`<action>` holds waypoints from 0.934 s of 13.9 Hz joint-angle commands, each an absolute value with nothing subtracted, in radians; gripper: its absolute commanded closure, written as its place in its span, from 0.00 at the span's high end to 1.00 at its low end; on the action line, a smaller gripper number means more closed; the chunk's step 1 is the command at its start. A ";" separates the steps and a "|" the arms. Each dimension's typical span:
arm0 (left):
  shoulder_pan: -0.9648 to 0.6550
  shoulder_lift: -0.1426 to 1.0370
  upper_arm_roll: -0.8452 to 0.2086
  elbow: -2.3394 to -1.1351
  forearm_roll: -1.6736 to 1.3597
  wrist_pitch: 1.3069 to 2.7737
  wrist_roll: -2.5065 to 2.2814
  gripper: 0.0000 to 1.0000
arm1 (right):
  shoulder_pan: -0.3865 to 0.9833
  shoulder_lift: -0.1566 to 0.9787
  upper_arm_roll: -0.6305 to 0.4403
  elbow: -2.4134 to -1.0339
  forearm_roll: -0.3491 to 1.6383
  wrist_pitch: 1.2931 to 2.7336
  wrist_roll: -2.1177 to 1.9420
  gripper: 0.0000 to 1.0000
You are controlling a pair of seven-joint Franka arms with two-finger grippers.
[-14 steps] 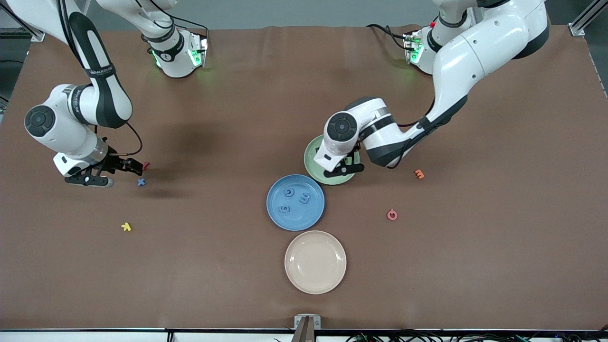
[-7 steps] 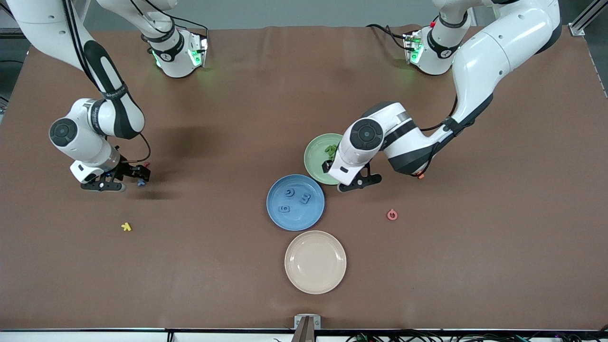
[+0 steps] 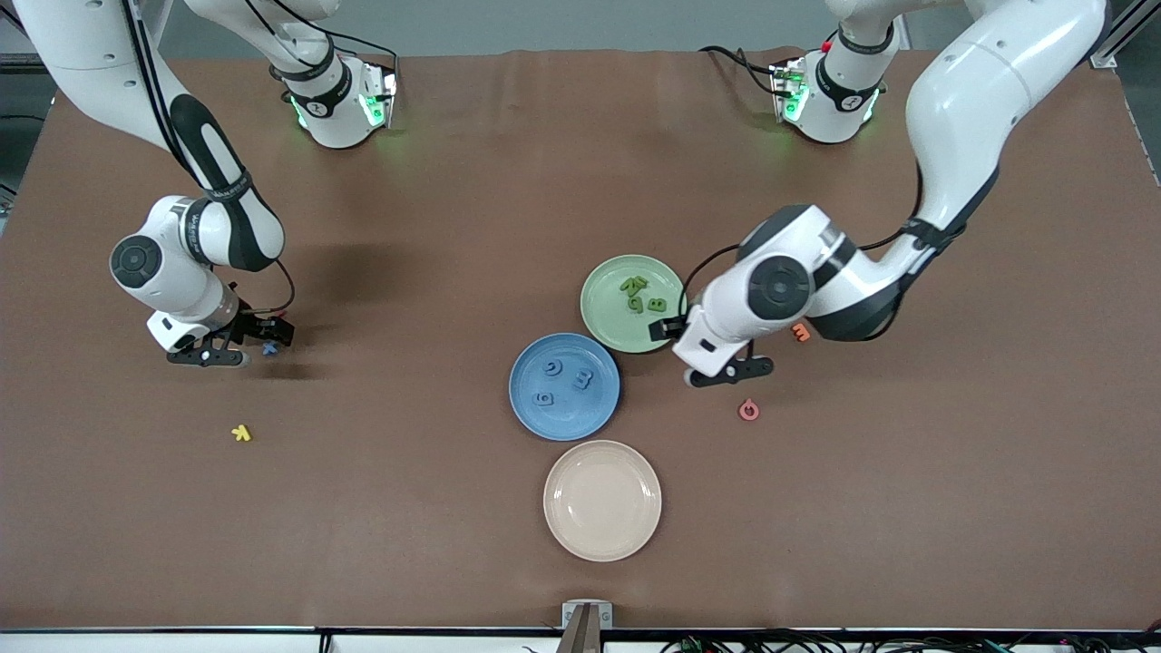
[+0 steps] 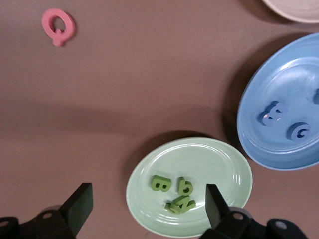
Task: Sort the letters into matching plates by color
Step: 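Lift x with the right gripper while the left arm returns to rest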
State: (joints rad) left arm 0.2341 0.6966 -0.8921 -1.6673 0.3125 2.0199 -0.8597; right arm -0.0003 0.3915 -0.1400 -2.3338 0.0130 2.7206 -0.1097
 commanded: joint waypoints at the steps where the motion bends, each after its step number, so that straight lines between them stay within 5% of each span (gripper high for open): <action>1: 0.199 0.525 -0.761 -1.752 0.171 2.055 -0.706 0.99 | -0.025 0.403 -0.123 -2.336 -0.002 2.750 -0.121 0.91; 8: 0.206 0.229 -0.540 -1.923 -0.133 2.056 -0.248 0.99 | -0.025 0.408 -0.123 -2.335 -0.002 2.758 -0.123 0.61; 13: 0.290 0.077 -0.485 -1.985 -0.149 2.046 -0.160 0.99 | -0.025 0.407 -0.123 -2.335 -0.002 2.758 -0.121 0.25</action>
